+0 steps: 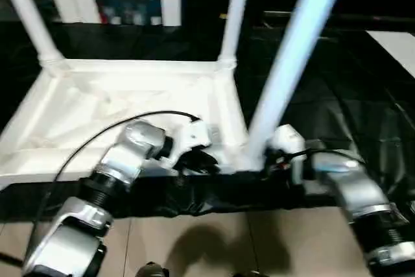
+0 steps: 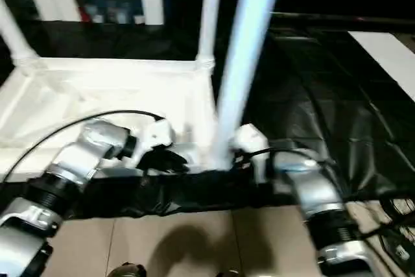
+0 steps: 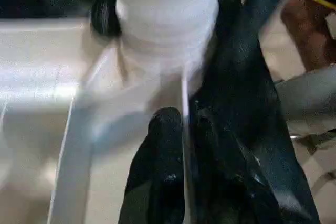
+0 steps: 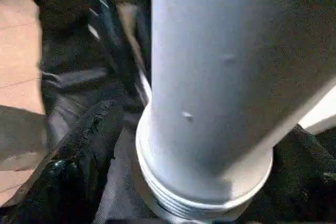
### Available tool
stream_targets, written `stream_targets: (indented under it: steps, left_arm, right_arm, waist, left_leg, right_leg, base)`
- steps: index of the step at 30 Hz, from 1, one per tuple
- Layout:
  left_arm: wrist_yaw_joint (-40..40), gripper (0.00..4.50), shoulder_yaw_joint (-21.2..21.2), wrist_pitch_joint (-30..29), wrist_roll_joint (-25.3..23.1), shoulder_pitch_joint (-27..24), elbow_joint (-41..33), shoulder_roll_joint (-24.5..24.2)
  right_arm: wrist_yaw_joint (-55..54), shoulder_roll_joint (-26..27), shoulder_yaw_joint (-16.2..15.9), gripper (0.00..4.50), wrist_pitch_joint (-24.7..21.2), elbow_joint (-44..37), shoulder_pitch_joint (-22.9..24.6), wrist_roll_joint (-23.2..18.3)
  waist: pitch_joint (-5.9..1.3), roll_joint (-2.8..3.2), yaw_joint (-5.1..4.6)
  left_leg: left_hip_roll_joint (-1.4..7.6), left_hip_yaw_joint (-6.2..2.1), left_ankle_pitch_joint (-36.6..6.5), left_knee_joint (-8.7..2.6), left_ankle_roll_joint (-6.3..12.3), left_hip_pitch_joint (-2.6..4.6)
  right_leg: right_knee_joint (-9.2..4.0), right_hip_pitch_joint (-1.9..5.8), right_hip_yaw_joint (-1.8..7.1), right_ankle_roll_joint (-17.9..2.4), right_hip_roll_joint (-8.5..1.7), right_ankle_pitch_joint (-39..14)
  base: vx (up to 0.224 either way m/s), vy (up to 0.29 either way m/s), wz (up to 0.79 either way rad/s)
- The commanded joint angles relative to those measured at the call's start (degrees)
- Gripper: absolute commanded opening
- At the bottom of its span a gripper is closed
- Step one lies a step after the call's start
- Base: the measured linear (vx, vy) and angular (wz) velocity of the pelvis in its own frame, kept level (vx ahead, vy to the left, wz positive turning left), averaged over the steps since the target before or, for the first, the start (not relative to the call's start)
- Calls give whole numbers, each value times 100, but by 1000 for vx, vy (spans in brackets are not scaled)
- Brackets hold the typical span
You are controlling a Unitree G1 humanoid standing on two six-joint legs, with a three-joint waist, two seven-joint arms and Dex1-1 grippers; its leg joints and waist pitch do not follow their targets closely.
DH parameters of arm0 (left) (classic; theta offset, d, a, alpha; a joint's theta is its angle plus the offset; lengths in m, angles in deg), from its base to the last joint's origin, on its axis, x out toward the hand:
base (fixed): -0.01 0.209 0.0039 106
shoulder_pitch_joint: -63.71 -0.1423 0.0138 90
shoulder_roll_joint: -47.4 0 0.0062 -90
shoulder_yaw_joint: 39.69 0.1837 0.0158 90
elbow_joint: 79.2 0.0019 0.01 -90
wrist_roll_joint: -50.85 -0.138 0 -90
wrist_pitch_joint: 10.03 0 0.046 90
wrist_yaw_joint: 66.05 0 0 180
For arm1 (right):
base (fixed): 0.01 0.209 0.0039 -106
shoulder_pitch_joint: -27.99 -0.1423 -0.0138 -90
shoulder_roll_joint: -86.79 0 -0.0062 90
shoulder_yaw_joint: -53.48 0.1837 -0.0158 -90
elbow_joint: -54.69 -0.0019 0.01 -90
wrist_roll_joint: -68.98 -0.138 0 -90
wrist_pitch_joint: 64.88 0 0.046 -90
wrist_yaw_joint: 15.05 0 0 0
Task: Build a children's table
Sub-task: Rotate leg to tighten
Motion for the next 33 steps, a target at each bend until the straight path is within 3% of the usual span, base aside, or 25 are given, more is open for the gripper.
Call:
stream_targets:
  steps: [1, 5, 10, 23, 28, 33]
  left_arm:
    - [76, 61, 15, 55, 28, 61, 4, -132]
    - [127, 61, -15, 65, 60, 75, 59, -192]
    - [182, 61, 35, 142, -6, 102, 87, -366]
    - [272, 61, -74, 165, 102, 92, 73, -675]
    - [269, 13, -150, 161, 228, 93, 181, -654]
    - [289, 5, -165, 151, 271, 77, 230, -676]
  right_arm:
    - [101, -55, -110, 395, -68, 10, 44, 70]
    - [97, -46, -113, 395, -68, -2, 48, 55]
    - [111, -81, -131, 395, -69, -18, 49, 42]
    - [134, -115, -163, 395, 13, 78, -16, 68]
    - [129, -115, -177, 395, 32, 104, -37, 73]
    - [142, -134, -185, 395, 37, 97, -22, 72]
  waist:
    - [-393, -13, 28]
    - [-379, 10, 37]
    - [-362, 8, 36]
    - [-380, 4, 50]
    - [-385, 7, 55]
    - [-385, 7, 69]
  left_leg:
    - [109, -6, -1592, -363, 268, 60]
    - [113, 13, -1514, -358, 327, 76]
    - [124, 1, -1786, -387, 212, 94]
    - [122, 8, -1701, -381, 171, 89]
    - [117, 16, -1684, -373, 181, 97]
    - [126, 13, -1732, -375, 161, 111]
  right_leg:
    - [-440, 278, 217, -1212, -260, -1244]
    - [-430, 267, 214, -1332, -250, -1103]
    - [-463, 256, 221, -1235, -263, -1503]
    - [-431, 262, 225, -1272, -264, -1354]
    - [-433, 256, 224, -1289, -260, -1353]
    - [-445, 247, 228, -1240, -266, -1471]
  base:
    - [0, 0, 0]
    - [0, 0, 0]
    - [0, 0, 0]
    - [0, 0, 0]
    - [0, 0, 0]
    - [0, 0, 0]
